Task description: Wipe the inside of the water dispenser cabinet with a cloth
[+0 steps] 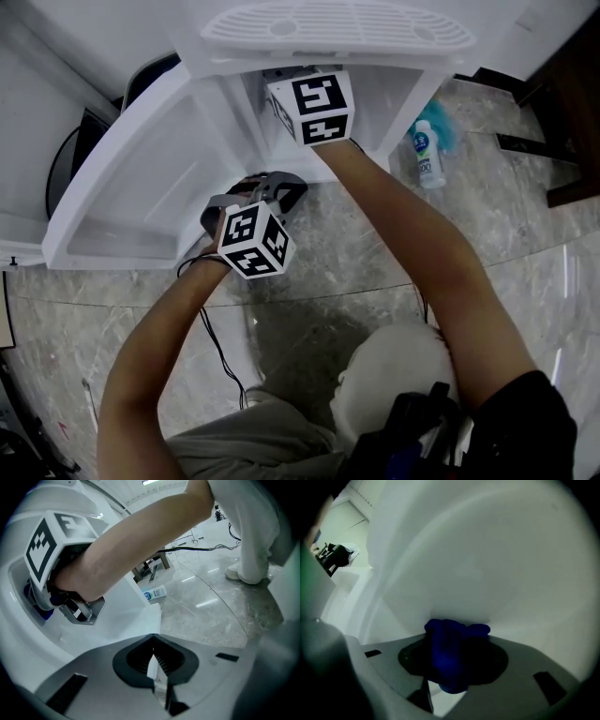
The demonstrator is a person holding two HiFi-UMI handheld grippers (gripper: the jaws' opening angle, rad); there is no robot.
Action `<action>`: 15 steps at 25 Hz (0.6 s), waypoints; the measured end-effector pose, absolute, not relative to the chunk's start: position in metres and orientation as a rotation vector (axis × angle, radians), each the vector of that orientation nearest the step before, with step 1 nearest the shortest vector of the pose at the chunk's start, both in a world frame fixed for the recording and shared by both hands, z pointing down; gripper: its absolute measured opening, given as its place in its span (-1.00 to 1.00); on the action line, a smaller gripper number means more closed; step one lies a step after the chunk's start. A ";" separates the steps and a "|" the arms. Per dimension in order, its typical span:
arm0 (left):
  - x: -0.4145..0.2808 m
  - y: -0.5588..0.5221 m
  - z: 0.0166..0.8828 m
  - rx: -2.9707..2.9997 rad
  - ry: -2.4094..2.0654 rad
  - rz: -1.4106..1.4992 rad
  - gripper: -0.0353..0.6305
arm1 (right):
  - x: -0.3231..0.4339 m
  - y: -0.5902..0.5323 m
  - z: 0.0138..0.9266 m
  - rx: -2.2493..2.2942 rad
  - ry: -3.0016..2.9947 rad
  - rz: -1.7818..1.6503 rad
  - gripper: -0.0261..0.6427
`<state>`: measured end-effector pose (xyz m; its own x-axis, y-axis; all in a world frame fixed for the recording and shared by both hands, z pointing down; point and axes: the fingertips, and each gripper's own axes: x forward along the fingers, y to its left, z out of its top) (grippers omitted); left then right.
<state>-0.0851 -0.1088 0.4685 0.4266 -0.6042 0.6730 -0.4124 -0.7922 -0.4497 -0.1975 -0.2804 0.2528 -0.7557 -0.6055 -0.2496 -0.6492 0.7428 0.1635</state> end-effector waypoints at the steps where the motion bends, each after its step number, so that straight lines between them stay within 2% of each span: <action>1: -0.084 -0.109 0.468 -2.466 0.891 -1.293 -0.88 | -0.195 -0.273 0.252 -0.989 2.754 0.350 -0.44; 15: -0.074 -0.106 0.479 -2.481 0.859 -1.308 -0.88 | -0.204 -0.295 0.253 -1.022 2.786 0.441 -0.44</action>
